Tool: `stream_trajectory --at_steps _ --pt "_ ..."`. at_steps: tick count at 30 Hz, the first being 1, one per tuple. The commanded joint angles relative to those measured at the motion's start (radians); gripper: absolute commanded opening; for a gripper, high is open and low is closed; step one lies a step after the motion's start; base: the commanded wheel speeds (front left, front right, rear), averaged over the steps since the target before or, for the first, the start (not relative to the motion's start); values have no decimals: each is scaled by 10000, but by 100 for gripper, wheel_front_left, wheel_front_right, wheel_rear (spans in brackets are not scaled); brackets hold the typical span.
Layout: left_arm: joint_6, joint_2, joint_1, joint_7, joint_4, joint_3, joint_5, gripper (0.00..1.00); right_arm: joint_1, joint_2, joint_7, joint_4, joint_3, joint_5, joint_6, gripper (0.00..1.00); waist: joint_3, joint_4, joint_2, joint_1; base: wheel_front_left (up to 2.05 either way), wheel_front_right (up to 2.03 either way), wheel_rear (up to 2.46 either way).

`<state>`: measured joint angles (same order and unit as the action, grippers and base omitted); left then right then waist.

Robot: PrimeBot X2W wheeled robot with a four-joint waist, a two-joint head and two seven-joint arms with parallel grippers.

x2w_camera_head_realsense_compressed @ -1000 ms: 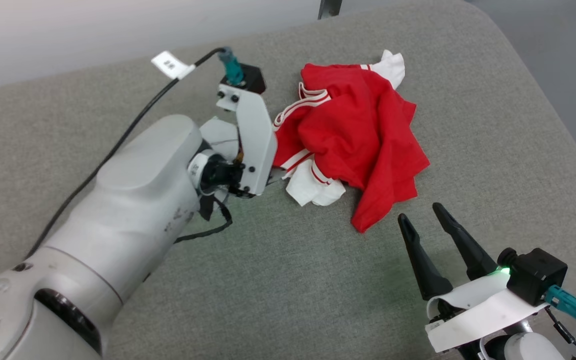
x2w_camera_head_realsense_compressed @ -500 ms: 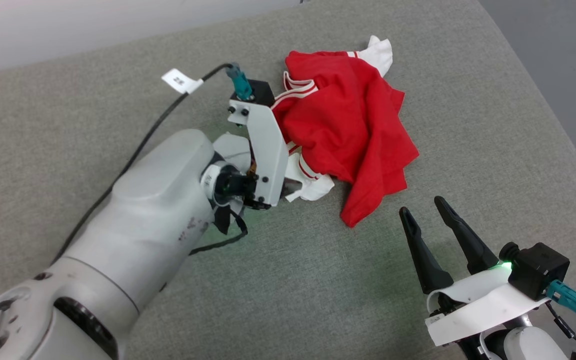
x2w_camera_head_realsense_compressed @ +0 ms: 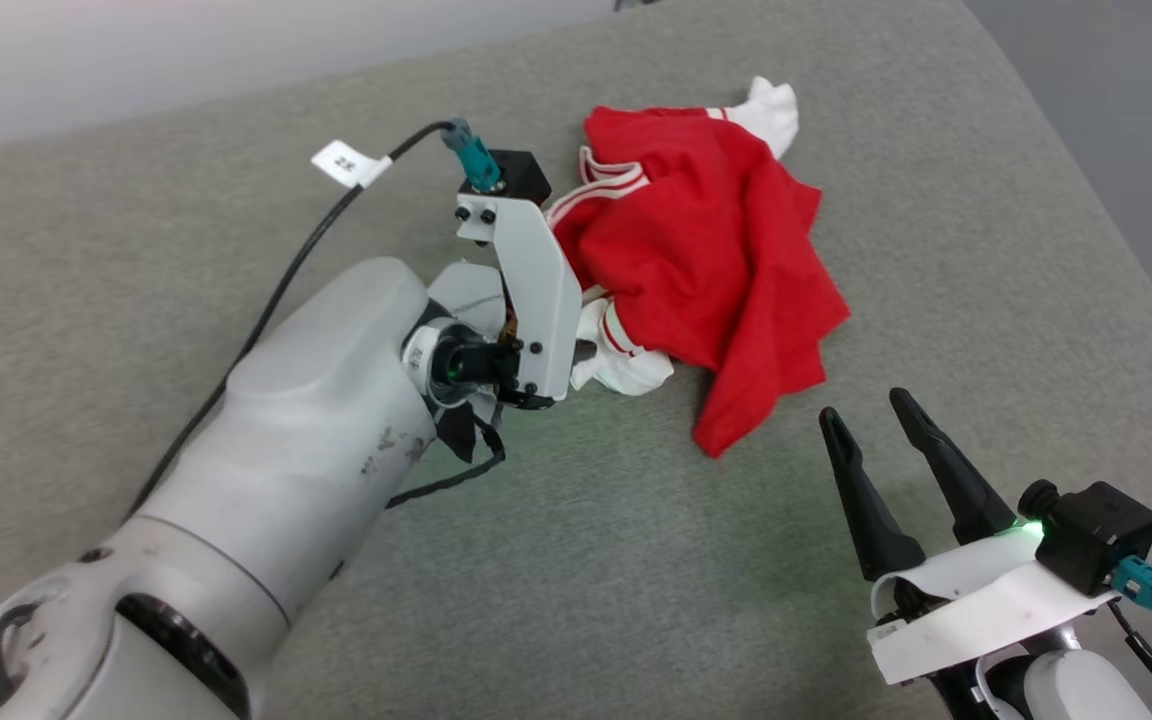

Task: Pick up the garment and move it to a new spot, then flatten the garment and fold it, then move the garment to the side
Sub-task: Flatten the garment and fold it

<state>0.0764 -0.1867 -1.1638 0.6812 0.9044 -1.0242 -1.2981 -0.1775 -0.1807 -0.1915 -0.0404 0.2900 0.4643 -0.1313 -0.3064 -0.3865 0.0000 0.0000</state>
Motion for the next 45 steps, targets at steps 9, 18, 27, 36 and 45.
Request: stream_trajectory --at_steps 9,18,27,36,45 --pt "190 -1237 -800 -102 -320 147 318 0 510 -123 417 328 -233 -241 11 100 828 1206 0 0 0 0 0" --pt "-603 -3194 -1618 -97 -962 -167 1432 0 796 -118 843 760 -264 -442 9 100 1192 1726 0 0 0 0 0" --pt "-841 -3887 782 -722 -1757 -209 948 0 1006 -184 1095 1086 -408 -480 11 100 1123 1616 0 0 0 0 0" --pt "-1337 -4762 2769 -940 -3837 -186 353 0 1235 -219 1371 1431 -612 -558 11 100 1072 1814 0 0 0 0 0" --pt "-2332 -5521 3179 -993 -5163 -348 786 0 1025 -270 1508 1592 -572 -561 11 100 924 2013 0 0 0 0 0"
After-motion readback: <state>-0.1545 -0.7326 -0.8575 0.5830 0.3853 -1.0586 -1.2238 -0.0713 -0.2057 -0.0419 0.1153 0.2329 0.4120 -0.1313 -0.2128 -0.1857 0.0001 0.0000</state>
